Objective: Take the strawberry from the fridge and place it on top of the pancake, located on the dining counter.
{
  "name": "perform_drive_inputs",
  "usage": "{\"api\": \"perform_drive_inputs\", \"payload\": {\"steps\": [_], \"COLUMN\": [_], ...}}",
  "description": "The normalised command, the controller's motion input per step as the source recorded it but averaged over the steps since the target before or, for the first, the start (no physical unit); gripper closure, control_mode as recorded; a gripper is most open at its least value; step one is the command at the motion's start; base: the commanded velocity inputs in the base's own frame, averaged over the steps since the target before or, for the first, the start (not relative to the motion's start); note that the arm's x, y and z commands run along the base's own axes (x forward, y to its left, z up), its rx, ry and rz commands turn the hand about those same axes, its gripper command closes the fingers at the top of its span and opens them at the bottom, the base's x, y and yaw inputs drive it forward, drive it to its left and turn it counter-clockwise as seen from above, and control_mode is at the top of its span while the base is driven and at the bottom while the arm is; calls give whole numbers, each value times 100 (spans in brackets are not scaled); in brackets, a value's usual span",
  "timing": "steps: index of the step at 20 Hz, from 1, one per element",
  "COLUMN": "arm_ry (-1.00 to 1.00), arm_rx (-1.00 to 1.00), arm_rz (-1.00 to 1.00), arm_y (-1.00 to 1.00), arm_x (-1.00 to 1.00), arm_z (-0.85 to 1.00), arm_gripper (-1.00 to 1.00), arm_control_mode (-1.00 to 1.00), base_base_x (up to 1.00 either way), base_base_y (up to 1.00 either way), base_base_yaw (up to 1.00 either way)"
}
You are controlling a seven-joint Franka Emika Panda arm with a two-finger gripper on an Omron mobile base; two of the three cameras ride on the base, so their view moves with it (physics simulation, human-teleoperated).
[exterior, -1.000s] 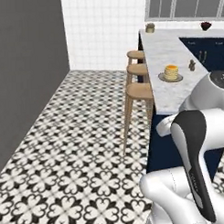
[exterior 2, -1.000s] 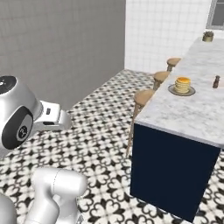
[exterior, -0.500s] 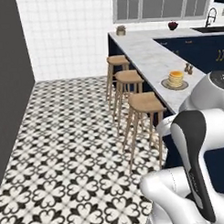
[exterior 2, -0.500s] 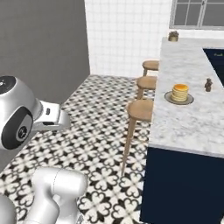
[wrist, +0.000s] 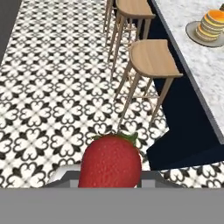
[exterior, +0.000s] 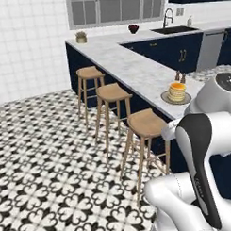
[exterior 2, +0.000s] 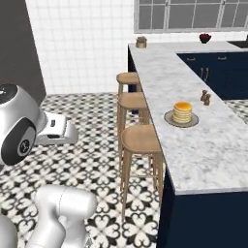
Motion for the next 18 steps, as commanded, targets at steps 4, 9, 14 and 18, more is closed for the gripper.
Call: {"api": "perform_drive_inputs", "payload": {"steps": [4,9,14,18], "arm_ry": [0,0,0,0], "arm_rx": [0,0,0,0], "arm_rz": [0,0,0,0], "arm_y": [0,0,0,0], "arm_x": [0,0,0,0], "arm_z": [0,0,0,0], "arm_gripper": [100,100,100,100], "arm_control_mode": [100,100,100,100], "base_base_x": [100,100,100,100], "base_base_y": [55,36,24,-8], "base_base_yaw": [-53,-57,-55,-44]}}
